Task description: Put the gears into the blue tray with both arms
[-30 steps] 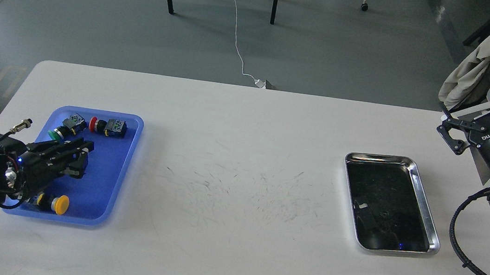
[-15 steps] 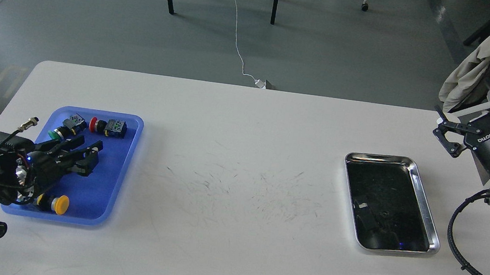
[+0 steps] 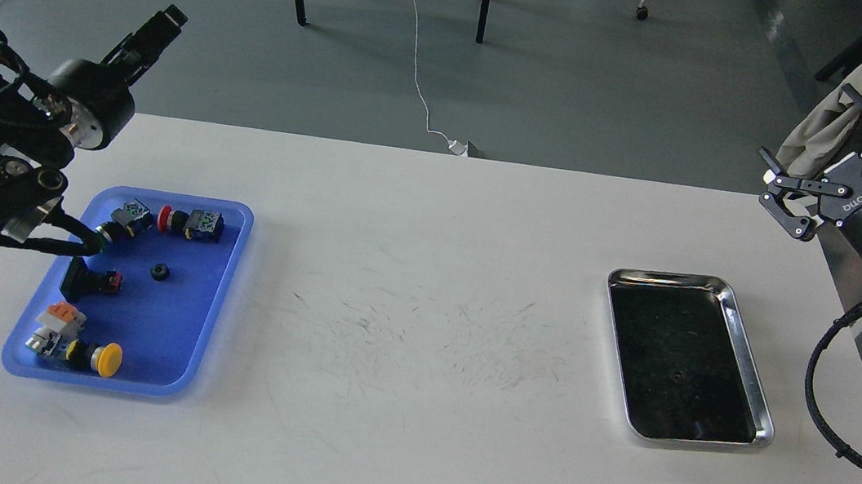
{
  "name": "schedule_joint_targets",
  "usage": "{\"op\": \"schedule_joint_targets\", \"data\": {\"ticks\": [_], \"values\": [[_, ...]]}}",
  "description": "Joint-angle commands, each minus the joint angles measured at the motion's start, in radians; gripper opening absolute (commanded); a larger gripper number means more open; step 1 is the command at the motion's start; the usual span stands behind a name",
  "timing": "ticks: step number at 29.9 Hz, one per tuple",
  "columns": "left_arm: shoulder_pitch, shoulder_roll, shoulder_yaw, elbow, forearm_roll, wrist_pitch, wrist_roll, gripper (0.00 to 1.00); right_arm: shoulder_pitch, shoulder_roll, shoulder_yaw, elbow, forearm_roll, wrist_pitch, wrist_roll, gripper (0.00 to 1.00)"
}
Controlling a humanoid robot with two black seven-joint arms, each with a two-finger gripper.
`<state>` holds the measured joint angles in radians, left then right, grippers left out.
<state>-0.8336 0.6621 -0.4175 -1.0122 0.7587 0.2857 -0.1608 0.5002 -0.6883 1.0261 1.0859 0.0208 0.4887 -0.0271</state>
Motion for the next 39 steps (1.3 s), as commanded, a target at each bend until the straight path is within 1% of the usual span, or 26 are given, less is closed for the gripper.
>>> {"op": "schedule_joint_targets", "data": {"ticks": [1,2,4,6,8,10,12,15,17,20,24,33,39], "values": [[-0.068,-0.081,-0.009,0.055,-0.318,-0.112,0.02,0.98,0.079,-0.034,-0.093,0.061,-0.108,0.0,-0.034,0.96],[-0.073,-0.093,-0.015,0.067,-0.373,-0.152,0.026,0.98,0.101,-0.051,-0.127,0.066,-0.123,0.0,-0.045,0.96],[-0.074,-0.124,-0.053,0.116,-0.481,-0.267,0.043,0.98,0.188,-0.08,-0.236,0.074,-0.179,-0.004,-0.071,0.97],[-0.073,-0.151,-0.093,0.173,-0.525,-0.373,0.066,0.98,0.279,-0.099,-0.367,0.112,-0.241,-0.004,-0.077,0.97],[-0.065,-0.171,-0.116,0.213,-0.533,-0.468,0.092,0.98,0.368,-0.155,-0.51,0.165,-0.323,-0.005,-0.083,0.97],[-0.061,-0.187,-0.13,0.228,-0.536,-0.523,0.098,0.98,0.452,-0.215,-0.645,0.242,-0.415,-0.004,-0.089,0.97],[-0.05,-0.19,-0.138,0.228,-0.547,-0.549,0.098,0.98,0.521,-0.261,-0.771,0.323,-0.534,-0.002,-0.099,0.97],[-0.035,-0.19,-0.141,0.228,-0.559,-0.551,0.098,0.98,0.58,-0.322,-0.923,0.394,-0.755,-0.002,-0.103,0.97],[-0.033,-0.191,-0.139,0.23,-0.552,-0.545,0.089,0.98,0.578,-0.324,-1.016,0.381,-0.92,-0.002,-0.102,0.97],[-0.035,-0.19,-0.139,0.23,-0.549,-0.543,0.086,0.98,0.572,-0.318,-1.092,0.319,-1.08,-0.012,-0.102,0.97],[-0.035,-0.19,-0.138,0.233,-0.547,-0.543,0.086,0.98,0.535,-0.258,-1.109,0.267,-1.087,-0.062,-0.102,0.97],[-0.035,-0.19,-0.138,0.233,-0.547,-0.543,0.084,0.98,0.509,-0.14,-1.117,0.209,-1.092,-0.064,-0.102,0.97],[-0.035,-0.19,-0.138,0.233,-0.547,-0.543,0.084,0.98,0.515,-0.094,-1.186,0.187,-1.09,-0.064,-0.102,0.96]]}}
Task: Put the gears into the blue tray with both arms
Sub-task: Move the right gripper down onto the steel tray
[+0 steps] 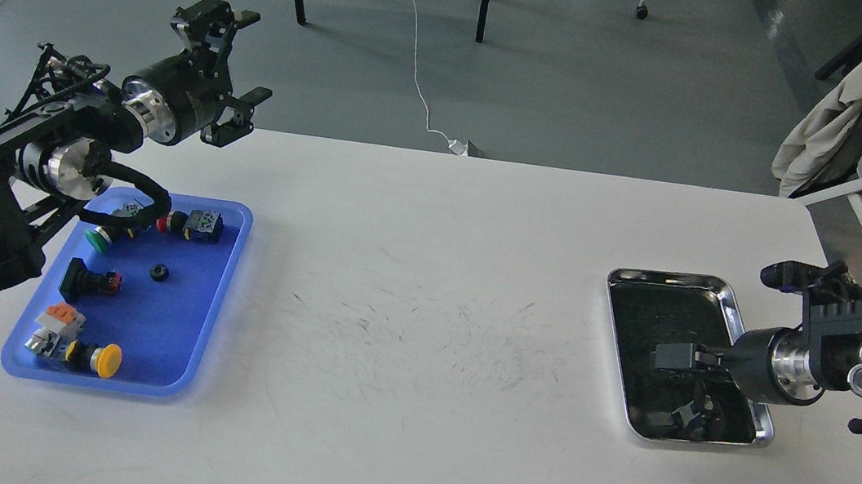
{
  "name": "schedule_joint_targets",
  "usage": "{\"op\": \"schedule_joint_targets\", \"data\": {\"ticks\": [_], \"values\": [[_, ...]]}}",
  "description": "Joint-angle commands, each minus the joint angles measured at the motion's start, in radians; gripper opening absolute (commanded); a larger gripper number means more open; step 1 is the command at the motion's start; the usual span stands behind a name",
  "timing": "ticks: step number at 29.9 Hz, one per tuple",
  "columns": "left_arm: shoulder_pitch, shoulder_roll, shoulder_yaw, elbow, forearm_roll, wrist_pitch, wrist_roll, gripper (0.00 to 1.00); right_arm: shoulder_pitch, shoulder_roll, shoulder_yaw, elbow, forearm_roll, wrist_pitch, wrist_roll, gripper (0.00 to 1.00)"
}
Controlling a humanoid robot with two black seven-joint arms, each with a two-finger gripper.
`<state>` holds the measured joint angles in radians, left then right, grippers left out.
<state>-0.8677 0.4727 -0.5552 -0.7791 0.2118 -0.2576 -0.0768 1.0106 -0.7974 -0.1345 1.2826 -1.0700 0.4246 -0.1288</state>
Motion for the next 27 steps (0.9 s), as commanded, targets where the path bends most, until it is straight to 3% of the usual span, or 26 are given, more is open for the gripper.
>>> {"op": "schedule_joint_targets", "data": {"ticks": [1,6,9,14,19,22,25,27], "values": [[0.001,0.0,0.0,0.0,0.0,0.0,-0.001,0.98,0.005,0.02,-0.027,-0.014,0.001,0.002,0.0,0.95],[0.001,0.0,0.0,0.0,0.0,0.001,-0.001,0.98,0.011,0.05,-0.046,-0.04,-0.001,0.0,0.001,0.89],[0.003,0.0,-0.002,0.0,0.0,0.001,-0.001,0.98,0.028,0.06,-0.074,-0.045,-0.002,0.002,0.005,0.65],[0.006,0.0,0.0,0.0,0.0,0.001,-0.001,0.98,0.063,0.067,-0.122,-0.046,-0.004,0.006,0.012,0.48],[0.004,0.0,0.0,0.0,0.0,0.001,-0.001,0.98,0.089,0.078,-0.151,-0.048,-0.002,0.01,0.012,0.38],[0.004,0.0,0.0,0.0,0.0,0.001,-0.001,0.98,0.092,0.08,-0.152,-0.055,-0.002,0.01,0.014,0.13],[0.004,0.0,0.0,0.0,0.0,0.001,-0.001,0.98,0.092,0.092,-0.152,-0.069,-0.004,0.017,0.014,0.01],[0.004,0.0,0.0,0.0,0.0,0.001,-0.001,0.98,0.094,0.095,-0.152,-0.075,-0.002,0.019,0.012,0.01]]}}
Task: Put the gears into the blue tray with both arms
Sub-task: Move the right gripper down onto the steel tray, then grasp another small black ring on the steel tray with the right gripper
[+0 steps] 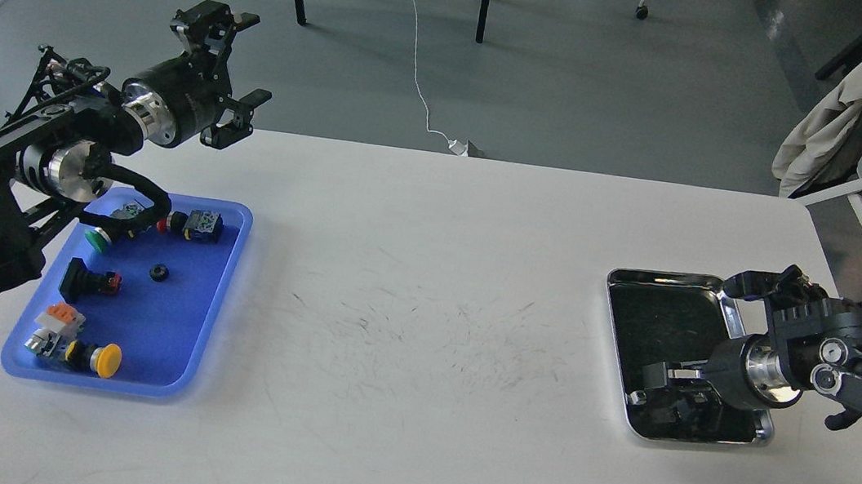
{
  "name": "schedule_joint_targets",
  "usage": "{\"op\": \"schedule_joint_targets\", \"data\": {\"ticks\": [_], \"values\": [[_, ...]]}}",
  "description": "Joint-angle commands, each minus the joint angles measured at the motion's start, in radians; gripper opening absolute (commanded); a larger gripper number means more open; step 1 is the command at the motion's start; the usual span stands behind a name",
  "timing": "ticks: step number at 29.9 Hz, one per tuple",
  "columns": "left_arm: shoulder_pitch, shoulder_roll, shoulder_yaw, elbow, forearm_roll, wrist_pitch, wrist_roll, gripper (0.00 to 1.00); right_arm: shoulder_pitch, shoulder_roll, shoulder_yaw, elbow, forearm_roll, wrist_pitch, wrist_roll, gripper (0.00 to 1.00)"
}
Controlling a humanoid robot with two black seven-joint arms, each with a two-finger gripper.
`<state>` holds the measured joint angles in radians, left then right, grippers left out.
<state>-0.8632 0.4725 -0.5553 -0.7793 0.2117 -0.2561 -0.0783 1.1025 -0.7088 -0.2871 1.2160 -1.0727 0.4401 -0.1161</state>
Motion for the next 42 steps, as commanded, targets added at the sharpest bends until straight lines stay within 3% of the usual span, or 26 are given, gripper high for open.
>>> {"op": "schedule_joint_targets", "data": {"ticks": [1,23,24,25,26,27,36,42], "values": [[0.0,0.0,0.0,0.0,0.0,0.0,0.0,0.98,0.002,0.008,0.0,-0.009,0.0,0.003,-0.001,0.01],[-0.002,0.0,0.0,0.0,0.002,0.001,0.0,0.98,0.298,-0.035,-0.001,0.142,0.129,0.049,-0.002,0.03],[-0.002,0.0,0.0,0.0,0.002,0.001,0.0,0.98,0.3,-0.035,0.0,0.143,0.129,0.049,-0.002,0.17],[-0.002,0.0,0.0,0.0,0.002,0.001,0.0,0.98,0.3,-0.035,0.0,0.143,0.129,0.049,-0.002,0.41],[-0.002,-0.002,0.0,0.0,0.002,0.001,0.0,0.98,0.3,-0.035,0.0,0.142,0.131,0.049,-0.002,0.75],[0.0,-0.002,0.0,0.0,0.002,0.001,0.0,0.98,0.298,-0.037,0.0,0.142,0.131,0.049,-0.008,1.0],[0.0,-0.003,0.0,0.0,0.002,0.001,0.0,0.98,0.315,-0.121,-0.014,0.137,0.111,0.049,-0.013,1.0],[0.0,-0.008,0.001,0.0,0.002,0.001,0.0,0.98,0.215,-0.086,-0.055,0.105,0.065,0.049,-0.022,0.99]]}}
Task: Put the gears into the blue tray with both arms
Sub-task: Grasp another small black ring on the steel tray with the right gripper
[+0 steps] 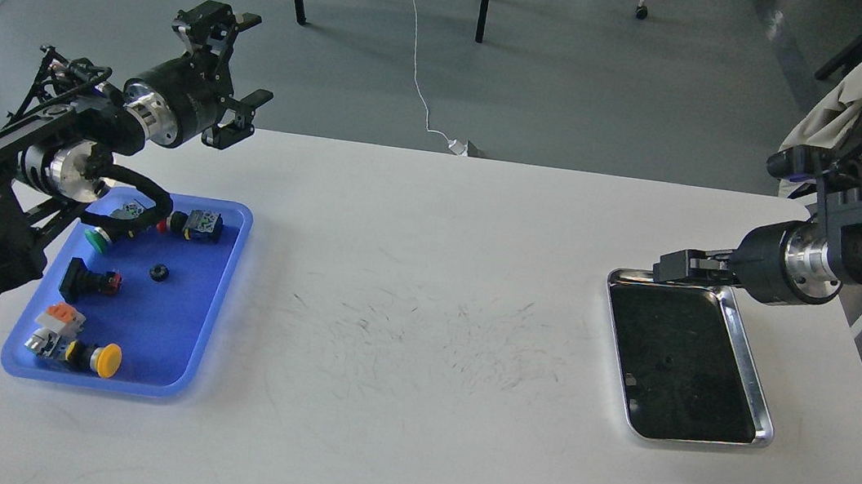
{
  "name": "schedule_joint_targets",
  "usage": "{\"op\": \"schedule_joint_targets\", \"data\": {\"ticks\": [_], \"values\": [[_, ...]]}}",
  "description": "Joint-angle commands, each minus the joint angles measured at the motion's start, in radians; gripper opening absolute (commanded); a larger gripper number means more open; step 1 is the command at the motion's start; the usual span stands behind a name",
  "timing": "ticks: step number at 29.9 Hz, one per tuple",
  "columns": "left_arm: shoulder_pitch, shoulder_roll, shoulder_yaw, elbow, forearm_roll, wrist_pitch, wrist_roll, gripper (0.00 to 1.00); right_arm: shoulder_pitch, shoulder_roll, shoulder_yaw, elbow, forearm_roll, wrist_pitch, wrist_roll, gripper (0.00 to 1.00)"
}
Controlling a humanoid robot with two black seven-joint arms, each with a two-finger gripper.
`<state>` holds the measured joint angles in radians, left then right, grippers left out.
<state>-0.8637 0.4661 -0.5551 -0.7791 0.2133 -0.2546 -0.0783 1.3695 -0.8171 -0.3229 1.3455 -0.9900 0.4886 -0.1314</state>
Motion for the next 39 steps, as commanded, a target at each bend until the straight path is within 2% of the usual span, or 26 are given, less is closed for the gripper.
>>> {"op": "schedule_joint_targets", "data": {"ticks": [1,6,11,15,23,26,30,35,38,39], "values": [[0.0,-0.001,0.001,0.0,0.0,0.0,0.0,0.98,-0.067,0.035,-0.019,-0.043,-0.018,0.0,-0.007,0.99],[0.0,-0.003,0.003,0.001,0.0,0.0,0.0,0.98,-0.135,0.114,-0.022,-0.141,-0.022,0.0,-0.007,0.98],[0.002,-0.004,0.001,0.0,0.0,0.0,-0.002,0.98,-0.13,0.165,-0.045,-0.161,-0.026,0.0,-0.007,0.96],[0.0,-0.004,0.006,0.001,0.0,0.0,-0.02,0.98,-0.124,0.208,-0.077,-0.186,-0.022,0.0,-0.007,0.96],[0.0,-0.006,0.007,0.0,0.0,0.0,-0.021,0.98,-0.122,0.216,-0.09,-0.192,-0.024,0.0,-0.005,0.92],[0.0,-0.01,0.007,0.0,0.0,0.0,-0.021,0.98,-0.116,0.216,-0.102,-0.192,-0.024,0.0,-0.004,0.85],[0.0,-0.009,0.009,0.0,0.0,0.0,-0.021,0.98,-0.116,0.216,-0.107,-0.192,-0.024,0.0,-0.001,0.69],[0.0,-0.01,0.011,0.0,0.0,0.0,-0.021,0.98,-0.106,0.223,-0.11,-0.19,-0.026,0.0,0.007,0.4],[0.0,-0.007,0.011,0.001,0.0,0.0,-0.021,0.98,-0.084,0.23,-0.14,-0.19,-0.024,0.0,0.013,0.33],[0.0,-0.006,0.011,0.0,0.0,0.0,-0.021,0.98,-0.079,0.234,-0.145,-0.19,-0.024,0.0,0.019,0.23]]}}
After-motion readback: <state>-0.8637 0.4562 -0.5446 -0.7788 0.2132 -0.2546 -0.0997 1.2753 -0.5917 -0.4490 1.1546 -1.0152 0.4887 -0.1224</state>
